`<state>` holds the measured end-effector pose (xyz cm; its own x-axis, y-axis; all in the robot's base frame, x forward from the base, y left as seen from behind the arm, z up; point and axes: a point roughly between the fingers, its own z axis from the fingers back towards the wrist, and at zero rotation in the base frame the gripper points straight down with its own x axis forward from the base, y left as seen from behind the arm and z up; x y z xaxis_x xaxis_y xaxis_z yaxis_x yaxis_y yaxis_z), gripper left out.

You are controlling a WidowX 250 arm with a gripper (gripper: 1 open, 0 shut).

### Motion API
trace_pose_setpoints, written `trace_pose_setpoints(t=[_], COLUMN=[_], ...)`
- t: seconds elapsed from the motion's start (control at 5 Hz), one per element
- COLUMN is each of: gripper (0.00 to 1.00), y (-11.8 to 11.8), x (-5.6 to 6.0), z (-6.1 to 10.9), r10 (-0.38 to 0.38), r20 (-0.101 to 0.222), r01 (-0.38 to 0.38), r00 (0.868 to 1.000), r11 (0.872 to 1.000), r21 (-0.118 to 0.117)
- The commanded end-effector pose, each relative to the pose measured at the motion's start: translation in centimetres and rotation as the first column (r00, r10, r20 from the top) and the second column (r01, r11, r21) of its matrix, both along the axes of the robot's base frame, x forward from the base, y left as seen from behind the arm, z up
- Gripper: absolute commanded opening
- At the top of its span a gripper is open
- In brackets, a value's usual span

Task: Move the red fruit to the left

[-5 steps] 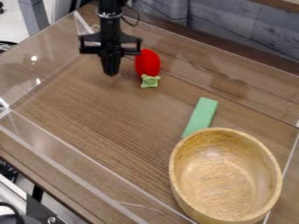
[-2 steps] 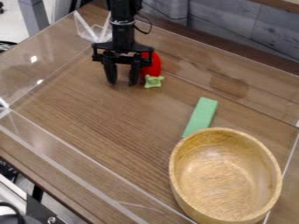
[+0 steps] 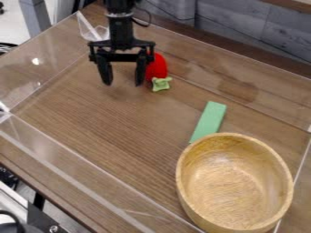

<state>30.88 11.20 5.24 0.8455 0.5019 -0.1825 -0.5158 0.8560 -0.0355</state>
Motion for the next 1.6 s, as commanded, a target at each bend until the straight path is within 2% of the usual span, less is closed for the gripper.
trace_pose_setpoints(t=[0.0, 0.2, 0.4, 0.8, 1.0, 1.2, 1.4], gripper=[1.0, 1.0, 1.0, 1.0, 0.0, 0.0, 0.0], y=[0.3, 0.2, 0.1, -1.7, -2.0, -2.0, -2.2], x=[0.6, 0.8, 1.0, 1.4, 1.4, 1.1, 1.2], z=[4.0, 4.6, 4.9, 4.2, 4.5, 5.1, 7.5], r10=[0.03, -0.027, -0.086, -0.047, -0.131, -0.212, -0.189], r20=[0.076, 0.072, 0.071, 0.059, 0.055, 0.052, 0.099], r01=[-0.03, 0.029, 0.088, 0.049, 0.133, 0.214, 0.194], r00=[0.997, 0.997, 0.994, 0.997, 0.99, 0.976, 0.977], r11=[1.0, 0.999, 0.996, 0.998, 0.99, 0.976, 0.98], r21=[-0.003, -0.021, -0.029, -0.032, -0.037, -0.044, -0.046])
